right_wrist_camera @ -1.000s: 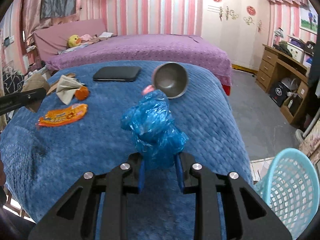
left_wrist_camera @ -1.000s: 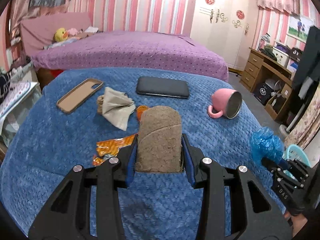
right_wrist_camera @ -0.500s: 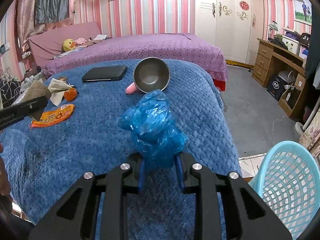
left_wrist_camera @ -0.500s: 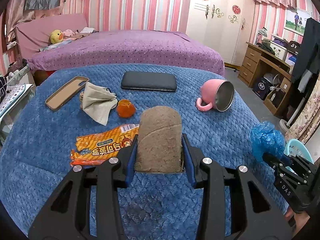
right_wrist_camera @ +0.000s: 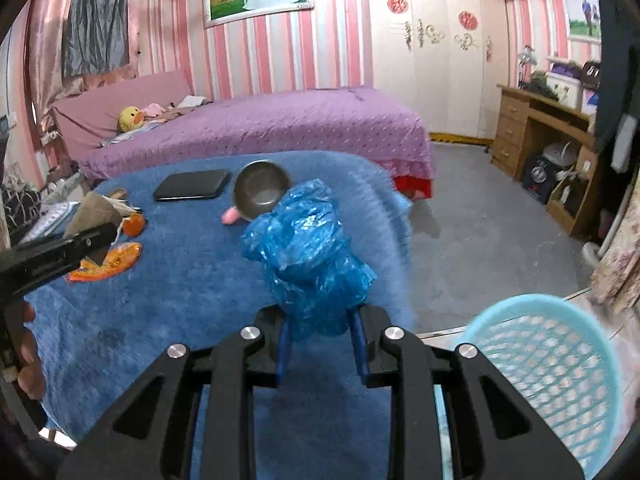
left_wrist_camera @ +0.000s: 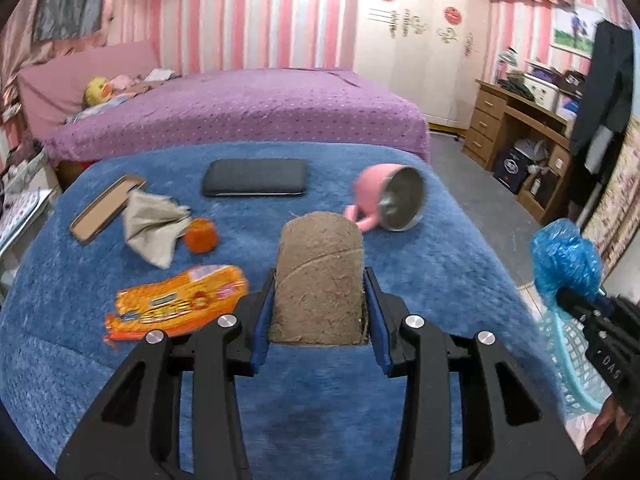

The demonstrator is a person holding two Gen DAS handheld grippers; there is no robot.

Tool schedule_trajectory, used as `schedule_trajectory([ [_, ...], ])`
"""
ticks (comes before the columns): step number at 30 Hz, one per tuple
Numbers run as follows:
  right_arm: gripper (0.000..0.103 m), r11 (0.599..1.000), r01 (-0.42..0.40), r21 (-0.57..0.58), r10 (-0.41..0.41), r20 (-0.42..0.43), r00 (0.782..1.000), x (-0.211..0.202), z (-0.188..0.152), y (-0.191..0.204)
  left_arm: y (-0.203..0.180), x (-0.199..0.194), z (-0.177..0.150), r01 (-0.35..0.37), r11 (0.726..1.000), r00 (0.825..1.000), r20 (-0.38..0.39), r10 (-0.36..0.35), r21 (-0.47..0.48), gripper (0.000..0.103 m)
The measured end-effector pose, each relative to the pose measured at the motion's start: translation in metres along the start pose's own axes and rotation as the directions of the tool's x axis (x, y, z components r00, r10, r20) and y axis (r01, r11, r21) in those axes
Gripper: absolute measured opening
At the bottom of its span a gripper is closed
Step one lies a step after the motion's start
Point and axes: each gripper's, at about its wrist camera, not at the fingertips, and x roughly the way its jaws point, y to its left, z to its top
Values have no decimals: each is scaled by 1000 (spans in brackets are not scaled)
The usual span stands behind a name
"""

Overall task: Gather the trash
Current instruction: 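Carry the tube and blue bag over the wastebasket with both tools, then open the left tool to drop the tube while the right tool releases the blue bag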

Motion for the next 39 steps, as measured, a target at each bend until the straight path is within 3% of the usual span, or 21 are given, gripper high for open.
schedule_trajectory([
  [6,25,992,122,36,-122,-3,993,-28,-15,-77,-81,-2,-8,102,993,995,-8,-102,59,40],
  [11,25,971,225,81,-224,-21,974,-49,-33,-145,-156,-4,-22,190,973,982,-12,-190,129,40],
  [16,25,954,276,117,-273,-41,961,-60,-46,-185,-219,-8,-40,279,944,960,-51,-274,178,40],
  [22,25,944,292,155,-285,-63,956,-63,-61,-207,-275,-4,-53,383,908,922,-123,-367,171,42],
  [23,25,943,293,160,-286,-65,956,-63,-64,-208,-280,-5,-54,389,904,920,-122,-372,178,45],
  [25,25,941,292,170,-285,-69,956,-65,-70,-209,-287,-7,-54,386,902,922,-112,-371,191,61],
  [26,25,940,292,175,-283,-71,956,-65,-73,-210,-287,-8,-55,379,905,925,-104,-365,192,78],
  [27,25,940,291,177,-283,-72,957,-65,-73,-210,-283,-9,-54,368,911,930,-90,-357,189,86],
  [32,25,940,289,180,-280,-73,957,-62,-76,-206,-252,-2,-42,332,931,943,-69,-325,152,93],
  [39,26,937,292,193,-282,-79,956,-53,-77,-198,-205,6,-27,257,959,966,-41,-254,121,94],
])
